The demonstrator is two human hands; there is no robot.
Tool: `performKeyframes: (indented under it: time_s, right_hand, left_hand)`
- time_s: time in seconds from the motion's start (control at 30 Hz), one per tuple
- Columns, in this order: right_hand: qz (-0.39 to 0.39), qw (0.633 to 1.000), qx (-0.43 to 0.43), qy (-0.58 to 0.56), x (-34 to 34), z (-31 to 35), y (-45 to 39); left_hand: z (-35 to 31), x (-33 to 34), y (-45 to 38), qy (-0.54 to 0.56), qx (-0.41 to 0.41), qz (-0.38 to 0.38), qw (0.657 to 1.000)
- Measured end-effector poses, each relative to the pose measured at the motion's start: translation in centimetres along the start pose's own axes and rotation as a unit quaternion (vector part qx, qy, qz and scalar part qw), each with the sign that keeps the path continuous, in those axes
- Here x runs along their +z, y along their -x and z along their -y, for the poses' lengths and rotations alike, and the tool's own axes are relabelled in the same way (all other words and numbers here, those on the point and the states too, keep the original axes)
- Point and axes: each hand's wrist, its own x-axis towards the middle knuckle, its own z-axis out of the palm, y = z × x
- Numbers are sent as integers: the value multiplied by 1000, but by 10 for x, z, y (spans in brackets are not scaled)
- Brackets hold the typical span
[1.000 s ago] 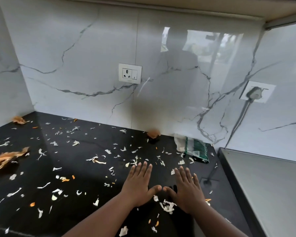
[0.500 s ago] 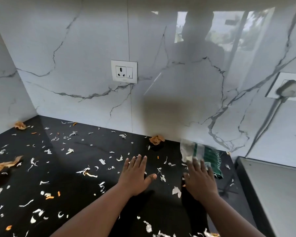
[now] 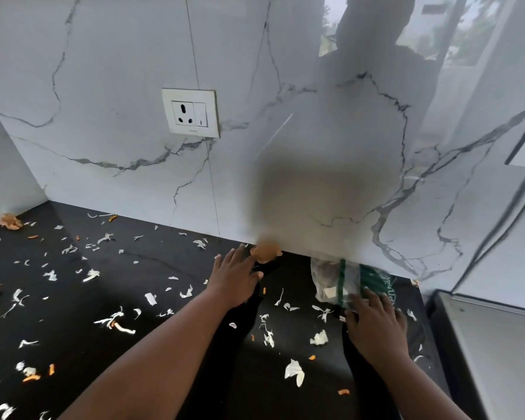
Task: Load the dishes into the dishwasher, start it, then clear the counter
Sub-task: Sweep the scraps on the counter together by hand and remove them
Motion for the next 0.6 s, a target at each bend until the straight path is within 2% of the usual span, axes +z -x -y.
performKeyframes:
  time_s: [0.2,0.33,0.5,0.6]
  right_hand:
    - [-54,998,-26,-33,14,-5,-3]
    - [-73,996,-45,-37,23,-11,-8]
    - [-137,987,-89,7,23,-20,-13]
    - [-172,979,-110,24,22,-23,-12]
  left_hand:
    - [-12,9,-36,61,55,5,997]
    - [-24,16,-55,126,18,-12,992]
    - [-28,21,-68,97,8,-12,995]
    - [-28,18,-64,125,8,-42,991]
